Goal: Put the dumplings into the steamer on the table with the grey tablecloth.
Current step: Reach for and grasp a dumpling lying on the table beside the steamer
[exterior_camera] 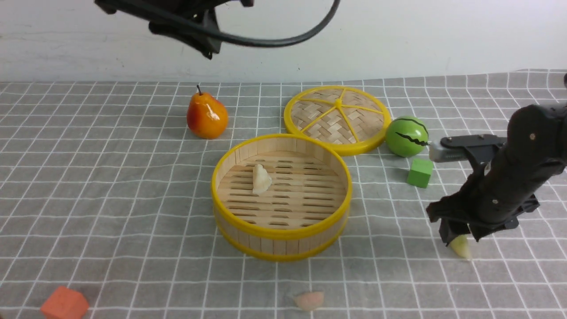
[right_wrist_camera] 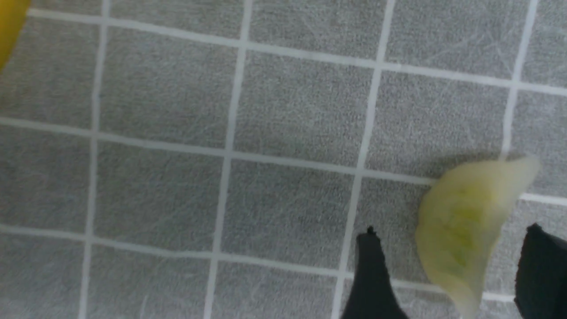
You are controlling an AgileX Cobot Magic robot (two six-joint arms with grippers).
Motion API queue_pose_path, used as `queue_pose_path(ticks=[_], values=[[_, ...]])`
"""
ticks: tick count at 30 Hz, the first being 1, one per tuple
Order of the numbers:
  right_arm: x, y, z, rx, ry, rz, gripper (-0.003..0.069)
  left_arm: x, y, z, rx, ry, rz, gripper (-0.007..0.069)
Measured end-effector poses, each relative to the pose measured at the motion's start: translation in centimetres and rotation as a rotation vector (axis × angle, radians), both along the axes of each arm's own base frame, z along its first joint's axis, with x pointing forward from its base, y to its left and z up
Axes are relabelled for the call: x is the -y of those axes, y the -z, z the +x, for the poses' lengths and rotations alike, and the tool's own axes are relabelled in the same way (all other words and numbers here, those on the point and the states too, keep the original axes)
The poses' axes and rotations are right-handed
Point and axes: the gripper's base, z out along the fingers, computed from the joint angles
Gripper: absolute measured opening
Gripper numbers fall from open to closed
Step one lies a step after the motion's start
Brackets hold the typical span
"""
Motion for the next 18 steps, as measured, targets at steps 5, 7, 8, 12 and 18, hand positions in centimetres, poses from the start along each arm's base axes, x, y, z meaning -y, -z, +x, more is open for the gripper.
queue_pose_path(ticks=[5, 7, 8, 12, 18], values=[[0.0, 1.7, 0.5, -0.029, 0.021, -0.008, 0.0413, -1.6, 1.8, -3.3, -0.076, 0.000, 0.038, -0.0015], [0.0, 2.2, 0.6, -0.038, 0.020, -0.013, 0.0369, -2.5, 3.1, -5.4, -0.117, 0.006, 0.062, -0.0015], [0.0, 2.2, 0.6, -0.037, 0.018, -0.015, 0.0346, -3.0, 3.2, -6.3, -0.122, 0.008, 0.066, -0.0015], [0.0, 1.8, 1.0, -0.027, 0.011, -0.024, 0.0199, -4.8, 4.6, -10.2, -0.143, 0.012, 0.079, -0.0015], [-2.0, -3.0, 1.5, 0.037, -0.053, -0.019, 0.0202, -7.0, 6.2, -15.3, -0.124, 0.015, 0.055, -0.0015]])
